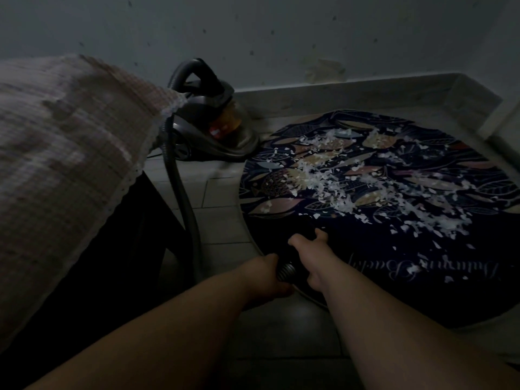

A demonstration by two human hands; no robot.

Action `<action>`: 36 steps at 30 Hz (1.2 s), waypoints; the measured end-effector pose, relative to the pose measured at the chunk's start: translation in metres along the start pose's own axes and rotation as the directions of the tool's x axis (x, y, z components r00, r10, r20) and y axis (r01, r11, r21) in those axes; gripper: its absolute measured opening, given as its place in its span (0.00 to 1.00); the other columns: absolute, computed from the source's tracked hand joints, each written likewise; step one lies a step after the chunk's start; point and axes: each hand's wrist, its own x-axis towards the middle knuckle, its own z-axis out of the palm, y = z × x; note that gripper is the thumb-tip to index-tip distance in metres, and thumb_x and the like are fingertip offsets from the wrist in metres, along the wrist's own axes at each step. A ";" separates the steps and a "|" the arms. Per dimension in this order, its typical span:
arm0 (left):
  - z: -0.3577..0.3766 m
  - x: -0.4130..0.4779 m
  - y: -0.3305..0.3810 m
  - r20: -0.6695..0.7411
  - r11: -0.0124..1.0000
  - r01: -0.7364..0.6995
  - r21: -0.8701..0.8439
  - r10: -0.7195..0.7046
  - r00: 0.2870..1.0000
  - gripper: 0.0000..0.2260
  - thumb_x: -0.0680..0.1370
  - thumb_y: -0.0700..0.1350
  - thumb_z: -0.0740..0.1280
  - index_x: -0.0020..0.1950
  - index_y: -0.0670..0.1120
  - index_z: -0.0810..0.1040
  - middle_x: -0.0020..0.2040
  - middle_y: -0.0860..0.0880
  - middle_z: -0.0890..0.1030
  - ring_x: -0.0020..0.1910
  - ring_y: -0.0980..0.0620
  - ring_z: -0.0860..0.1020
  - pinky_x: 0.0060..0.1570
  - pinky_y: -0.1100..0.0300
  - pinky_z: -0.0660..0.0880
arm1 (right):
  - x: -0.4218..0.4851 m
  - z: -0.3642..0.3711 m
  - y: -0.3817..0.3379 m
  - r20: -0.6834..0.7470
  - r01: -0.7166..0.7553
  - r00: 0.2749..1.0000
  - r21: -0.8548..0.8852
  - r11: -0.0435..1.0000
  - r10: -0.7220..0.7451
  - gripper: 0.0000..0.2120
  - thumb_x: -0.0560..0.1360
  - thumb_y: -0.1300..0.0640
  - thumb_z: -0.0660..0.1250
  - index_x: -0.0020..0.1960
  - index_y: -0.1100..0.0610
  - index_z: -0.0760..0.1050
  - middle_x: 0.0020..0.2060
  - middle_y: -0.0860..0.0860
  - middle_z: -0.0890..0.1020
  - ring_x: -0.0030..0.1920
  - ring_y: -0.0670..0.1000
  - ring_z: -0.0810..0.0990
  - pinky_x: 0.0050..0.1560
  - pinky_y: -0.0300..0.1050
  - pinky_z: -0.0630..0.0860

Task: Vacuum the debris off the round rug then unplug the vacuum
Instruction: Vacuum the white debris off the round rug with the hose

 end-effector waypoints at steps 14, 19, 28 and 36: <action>0.025 0.029 0.067 0.091 0.982 -0.157 0.106 0.147 0.985 0.28 0.75 0.52 0.68 0.71 0.44 0.64 0.69 0.43 0.70 0.66 0.46 0.71 0.60 0.61 0.68 | -0.010 -0.078 0.001 -0.240 0.029 0.971 0.089 0.996 -0.007 0.40 0.75 0.52 0.66 0.77 0.40 0.43 0.68 0.60 0.69 0.60 0.65 0.73 0.61 0.66 0.74; 0.035 0.034 0.081 0.124 0.976 -0.187 0.111 0.173 0.977 0.27 0.75 0.52 0.68 0.70 0.44 0.64 0.68 0.44 0.70 0.65 0.47 0.71 0.61 0.60 0.68 | -0.013 -0.099 0.009 -0.267 0.063 0.963 0.127 0.990 -0.028 0.40 0.76 0.53 0.65 0.78 0.41 0.44 0.70 0.58 0.67 0.62 0.62 0.71 0.62 0.63 0.73; 0.030 0.029 0.071 0.121 0.983 -0.156 0.098 0.144 0.982 0.29 0.75 0.53 0.69 0.71 0.45 0.64 0.68 0.45 0.71 0.65 0.47 0.71 0.61 0.60 0.69 | -0.010 -0.086 0.006 -0.189 0.008 0.982 0.107 0.994 0.012 0.43 0.73 0.50 0.68 0.77 0.37 0.43 0.70 0.59 0.67 0.61 0.64 0.72 0.60 0.65 0.74; 0.026 0.042 0.071 0.130 0.979 -0.181 0.092 0.168 0.977 0.28 0.75 0.52 0.69 0.71 0.45 0.64 0.68 0.44 0.71 0.65 0.47 0.71 0.61 0.60 0.68 | -0.005 -0.088 0.002 -0.258 0.032 0.966 0.145 0.989 0.007 0.41 0.75 0.52 0.66 0.78 0.40 0.43 0.70 0.59 0.68 0.62 0.63 0.72 0.62 0.64 0.74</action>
